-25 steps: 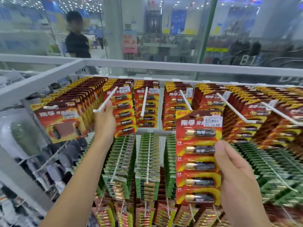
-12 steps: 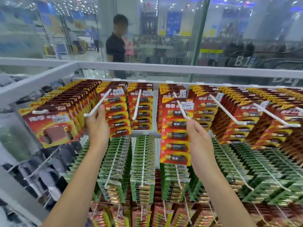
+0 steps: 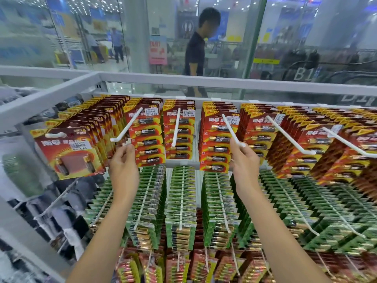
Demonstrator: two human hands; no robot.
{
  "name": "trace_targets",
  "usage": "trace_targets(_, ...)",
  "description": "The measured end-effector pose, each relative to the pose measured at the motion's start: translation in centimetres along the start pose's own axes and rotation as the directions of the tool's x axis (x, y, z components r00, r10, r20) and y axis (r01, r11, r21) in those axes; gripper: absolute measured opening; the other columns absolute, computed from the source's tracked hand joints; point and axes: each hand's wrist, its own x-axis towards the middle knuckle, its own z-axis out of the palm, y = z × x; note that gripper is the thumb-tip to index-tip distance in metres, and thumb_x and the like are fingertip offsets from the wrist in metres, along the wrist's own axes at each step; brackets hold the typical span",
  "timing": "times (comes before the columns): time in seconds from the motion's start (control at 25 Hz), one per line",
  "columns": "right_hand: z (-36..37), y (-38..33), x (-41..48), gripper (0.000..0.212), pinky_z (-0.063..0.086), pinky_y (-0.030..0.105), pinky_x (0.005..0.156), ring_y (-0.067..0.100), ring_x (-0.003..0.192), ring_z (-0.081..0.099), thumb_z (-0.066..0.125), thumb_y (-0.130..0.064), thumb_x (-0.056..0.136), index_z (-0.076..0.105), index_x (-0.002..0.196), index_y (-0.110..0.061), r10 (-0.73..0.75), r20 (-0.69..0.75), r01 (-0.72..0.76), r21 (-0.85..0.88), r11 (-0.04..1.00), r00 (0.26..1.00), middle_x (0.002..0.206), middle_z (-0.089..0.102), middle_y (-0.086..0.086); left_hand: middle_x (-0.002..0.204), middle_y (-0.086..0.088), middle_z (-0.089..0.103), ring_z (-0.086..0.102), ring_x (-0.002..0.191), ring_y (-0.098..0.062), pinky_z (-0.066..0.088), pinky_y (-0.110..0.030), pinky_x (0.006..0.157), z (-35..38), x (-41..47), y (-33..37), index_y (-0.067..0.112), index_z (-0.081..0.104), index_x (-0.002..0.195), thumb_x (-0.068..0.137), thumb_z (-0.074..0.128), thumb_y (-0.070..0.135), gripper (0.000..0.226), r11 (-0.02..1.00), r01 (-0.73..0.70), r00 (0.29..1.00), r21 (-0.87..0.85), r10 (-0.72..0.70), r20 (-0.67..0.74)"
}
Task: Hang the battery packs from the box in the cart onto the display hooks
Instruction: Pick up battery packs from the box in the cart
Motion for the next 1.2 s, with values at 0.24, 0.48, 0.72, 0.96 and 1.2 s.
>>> trace_targets(0.24, -2.2, 1.5, -2.9, 0.016, 0.055, 0.032, 0.096, 0.005, 0.103, 0.069, 0.065, -0.035, 0.100, 0.073, 0.112, -0.028, 0.030, -0.103, -0.033, -0.024, 0.999, 0.994, 0.108, 0.075, -0.012, 0.120, 0.017, 0.072, 0.066, 0.117, -0.007, 0.050, -0.043, 0.110, -2.1, -4.8, -0.3, 0.042, 0.070, 0.111, 0.108, 0.051, 0.040, 0.020, 0.996, 0.064, 0.997, -0.070, -0.061, 0.040)
trace_targets(0.48, -8.1, 2.8, -9.0, 0.023, 0.051, 0.026, 0.095, 0.002, 0.110, 0.068, 0.062, -0.038, 0.101, 0.074, 0.117, -0.027, 0.120, -0.156, -0.131, -0.060, 0.990, 0.980, 0.115, 0.075, -0.014, 0.123, 0.007, 0.073, 0.069, 0.115, -0.011, 0.051, -0.036, 0.103, -0.3, -12.5, 0.6, 0.027, 0.068, 0.125, 0.108, 0.047, 0.039, 0.030, 0.982, 0.157, 0.964, -0.108, -0.129, 0.231)
trace_targets(0.72, -19.0, 4.2, -14.8, 0.019, 0.049, 0.008, 0.078, -0.010, 0.097, 0.067, 0.062, -0.033, 0.100, 0.076, 0.110, -0.024, 0.228, -0.358, -0.248, -0.011, 0.969, 0.905, 0.102, 0.075, -0.022, 0.113, 0.011, 0.077, 0.072, 0.108, -0.009, 0.050, -0.035, 0.099, 7.3, -22.0, 0.1, 0.032, 0.072, 0.113, 0.095, 0.052, 0.048, 0.031, 0.960, 0.270, 0.822, -0.080, -0.187, 0.538)
trace_targets(0.96, -35.0, 6.2, -21.9, 0.019, 0.047, 0.017, 0.079, -0.010, 0.085, 0.066, 0.068, -0.038, 0.097, 0.075, 0.108, -0.025, 0.299, -0.610, -0.321, 0.078, 0.944, 0.733, 0.096, 0.074, -0.019, 0.101, 0.005, 0.081, 0.072, 0.102, -0.024, 0.055, -0.040, 0.092, 17.1, -35.1, -2.0, 0.023, 0.073, 0.105, 0.102, 0.052, 0.027, 0.021, 0.918, 0.394, 0.607, 0.030, -0.285, 0.742)
trace_targets(1.2, -50.5, 7.4, -31.2, 0.012, 0.049, 0.031, 0.084, 0.011, 0.093, 0.071, 0.071, -0.030, 0.094, 0.080, 0.094, -0.022, 0.277, -0.838, -0.349, 0.112, 0.931, 0.470, 0.091, 0.078, -0.008, 0.091, 0.010, 0.080, 0.073, 0.071, 0.000, 0.055, -0.012, 0.065, 24.9, -49.0, -3.2, 0.017, 0.070, 0.107, 0.105, 0.050, 0.018, 0.019, 0.915, 0.369, 0.364, 0.160, -0.301, 0.882)
